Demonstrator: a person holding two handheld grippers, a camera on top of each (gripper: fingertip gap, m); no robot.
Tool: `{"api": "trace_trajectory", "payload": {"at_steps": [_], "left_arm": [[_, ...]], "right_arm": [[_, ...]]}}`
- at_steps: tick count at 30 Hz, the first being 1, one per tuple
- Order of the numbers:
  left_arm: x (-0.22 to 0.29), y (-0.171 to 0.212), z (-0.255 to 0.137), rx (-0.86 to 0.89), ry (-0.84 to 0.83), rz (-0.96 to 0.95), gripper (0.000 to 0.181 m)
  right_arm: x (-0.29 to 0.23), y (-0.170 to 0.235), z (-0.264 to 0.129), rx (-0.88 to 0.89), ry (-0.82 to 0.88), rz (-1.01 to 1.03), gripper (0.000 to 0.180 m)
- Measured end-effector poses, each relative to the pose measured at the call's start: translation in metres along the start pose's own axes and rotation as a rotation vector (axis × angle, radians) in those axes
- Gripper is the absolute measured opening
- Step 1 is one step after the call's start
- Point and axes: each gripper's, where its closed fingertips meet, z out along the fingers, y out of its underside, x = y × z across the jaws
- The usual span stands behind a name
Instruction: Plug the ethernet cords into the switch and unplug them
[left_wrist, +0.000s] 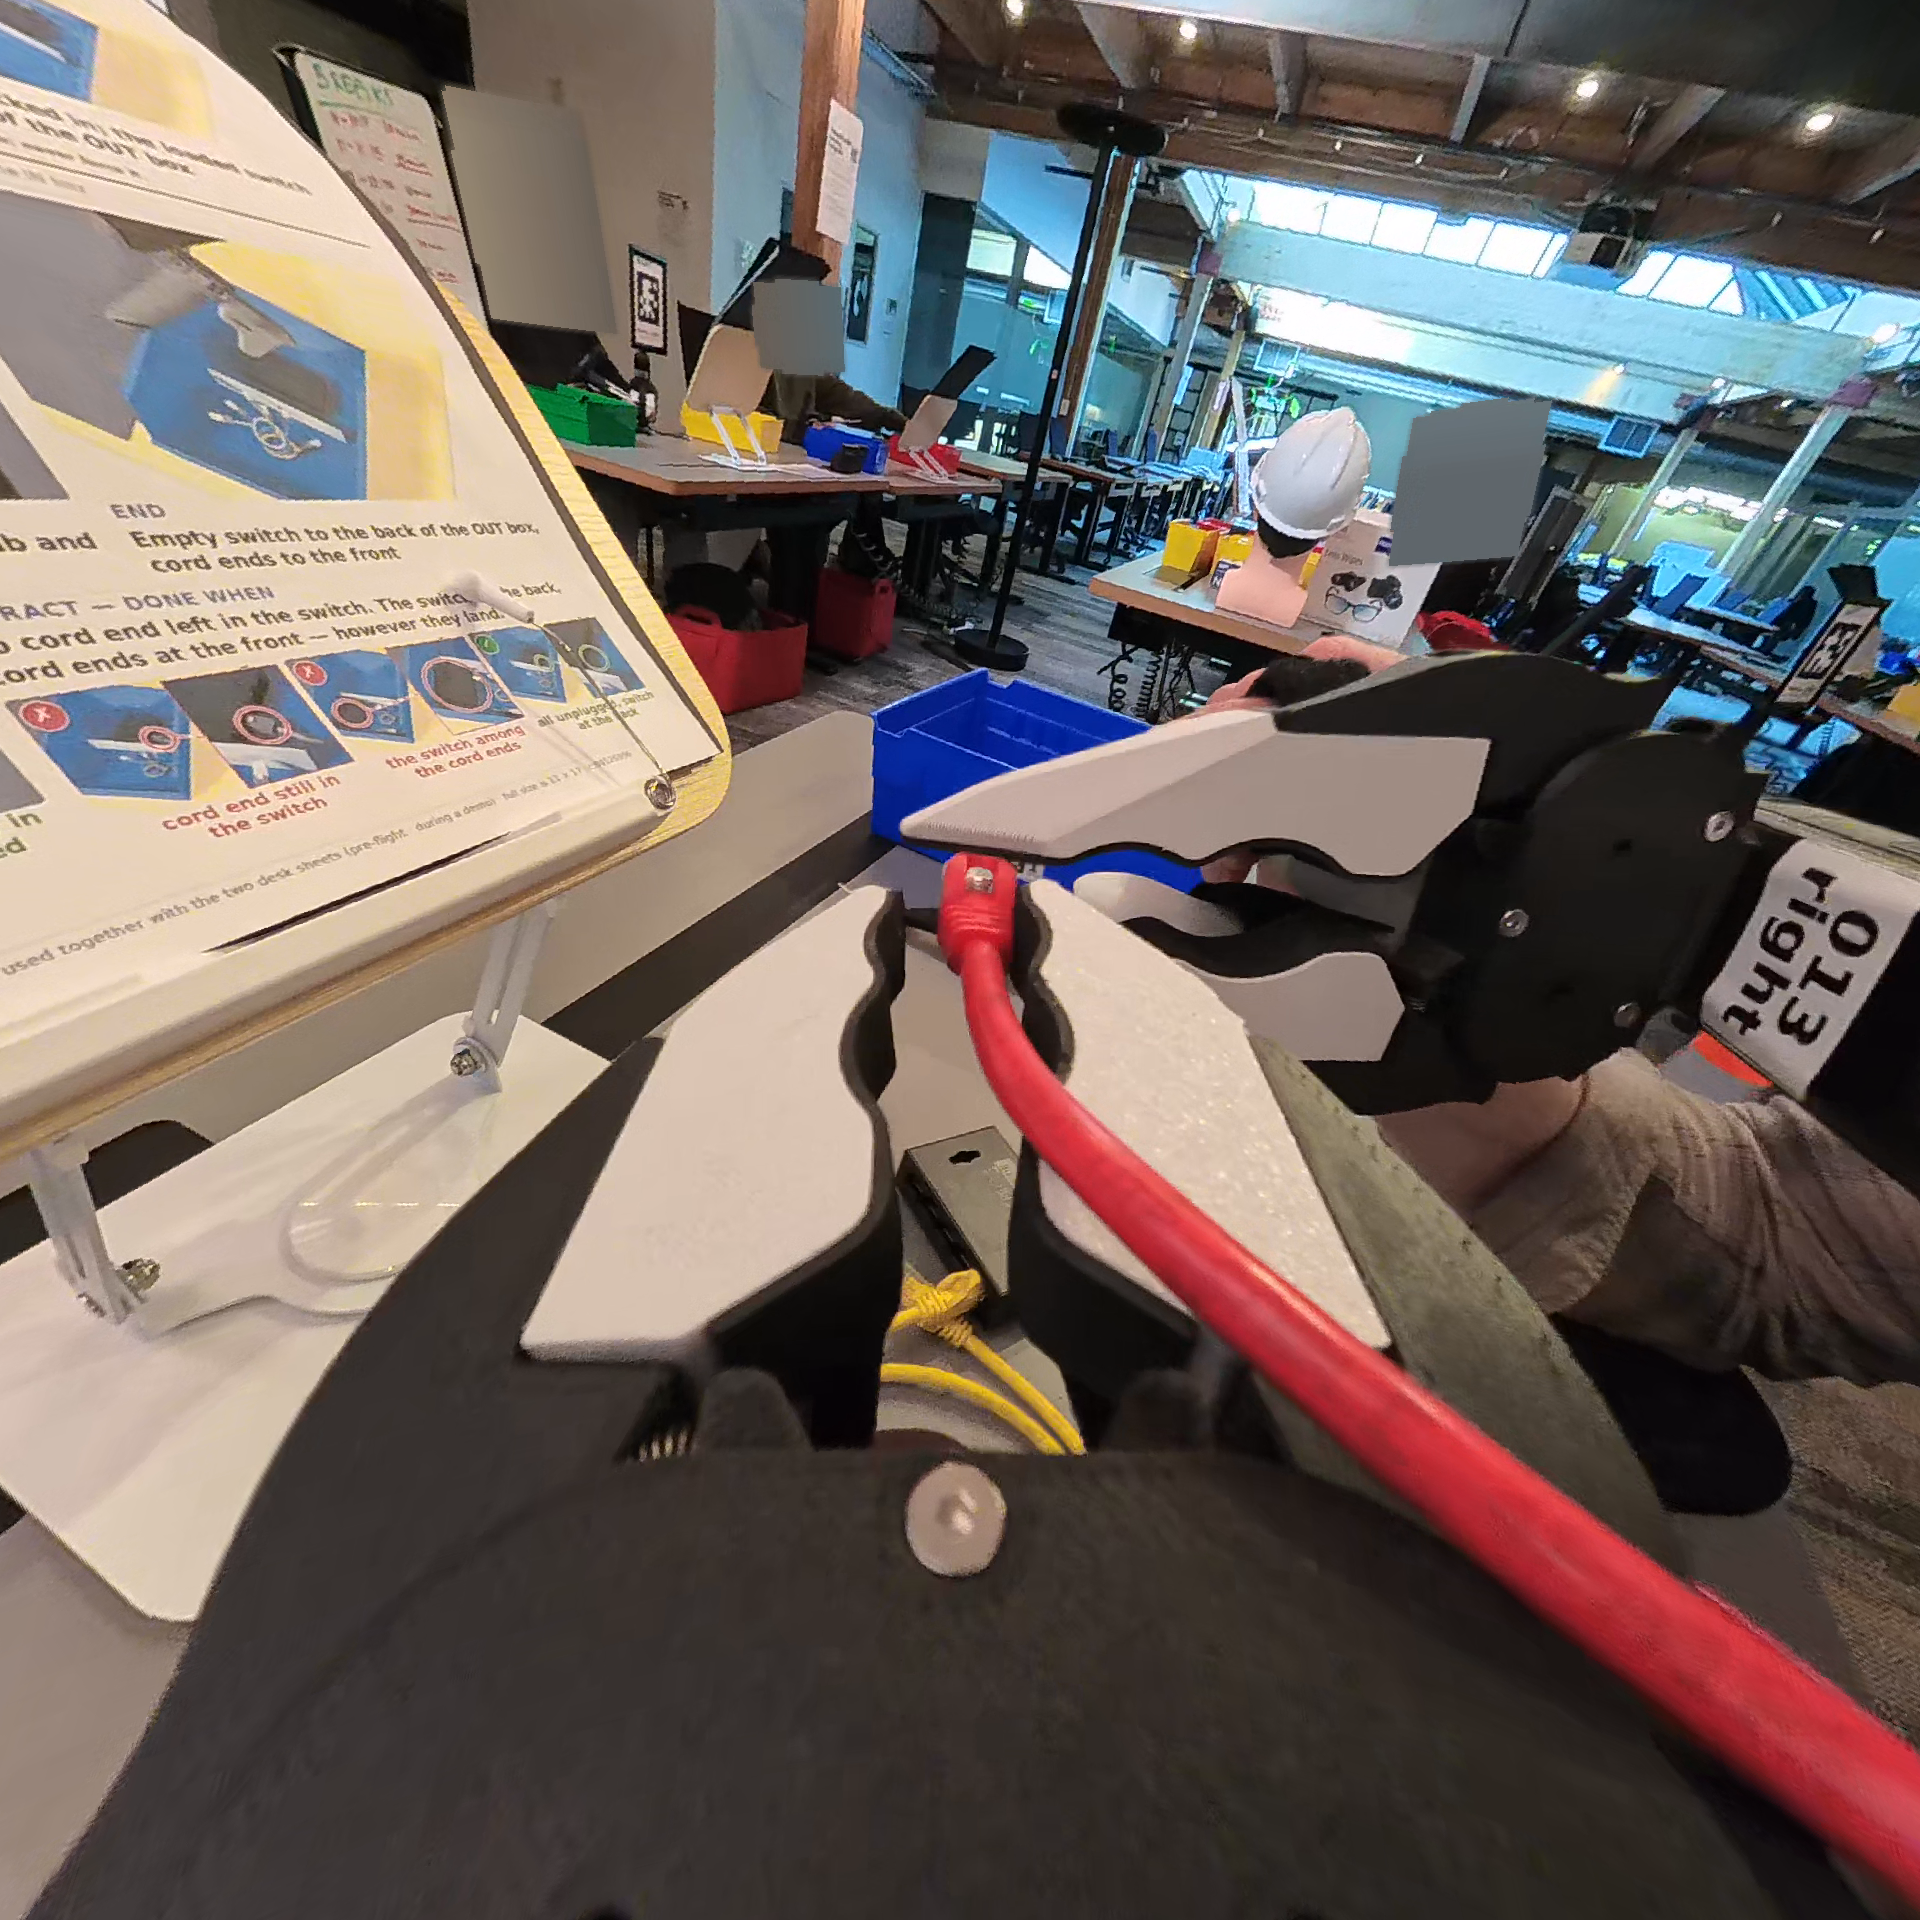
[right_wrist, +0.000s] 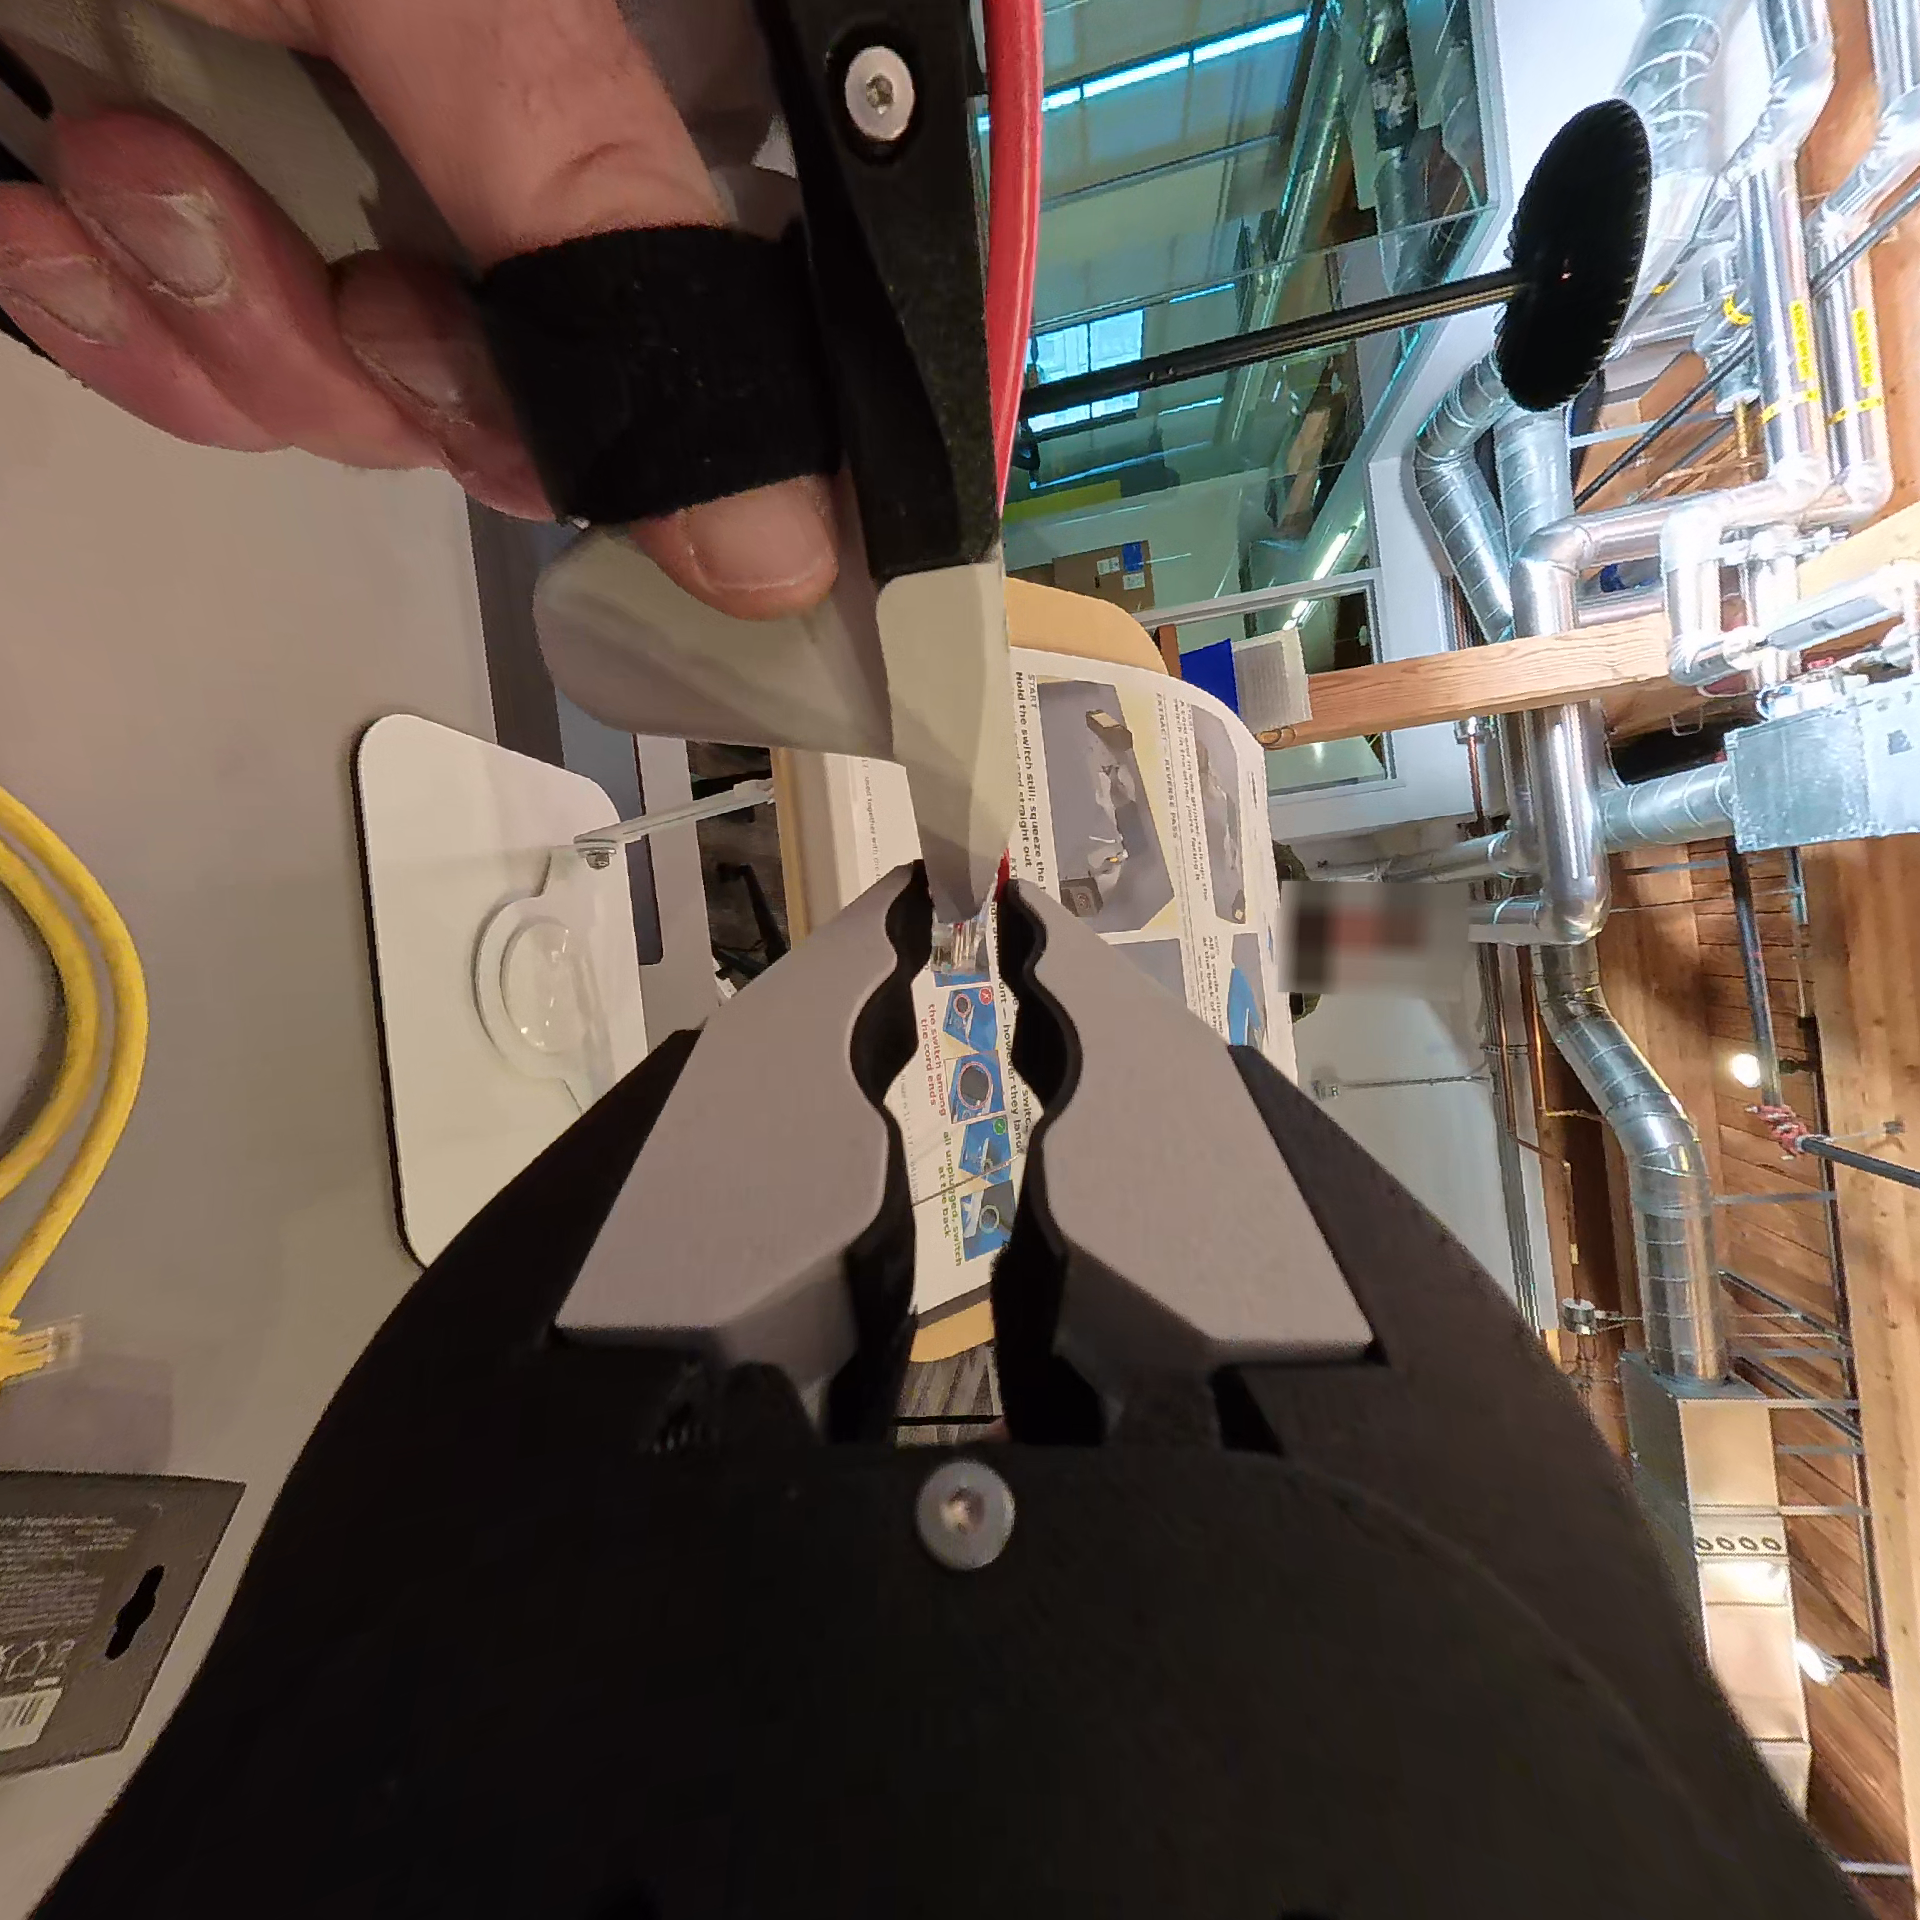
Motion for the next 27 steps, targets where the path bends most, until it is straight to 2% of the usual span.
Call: {"api": "trace_trajectory", "payload": {"at_steps": [8,18,27], "left_arm": [[0.002,0.006,0.003,-0.042,0.014,0.002,0.024],[-0.007,0.006,0.001,-0.035,-0.048,0.021,0.013],[0.004,-0.012,-0.008,0.102,0.115,-0.063,0.013]], "right_arm": [[-0.004,-0.003,-0.001,0.001,-0.022,-0.034,0.009],[-0.005,-0.003,0.003,0.003,-0.032,0.026,0.010],[0.006,0.003,-0.004,0.052,-0.042,0.089,0.032]]}}
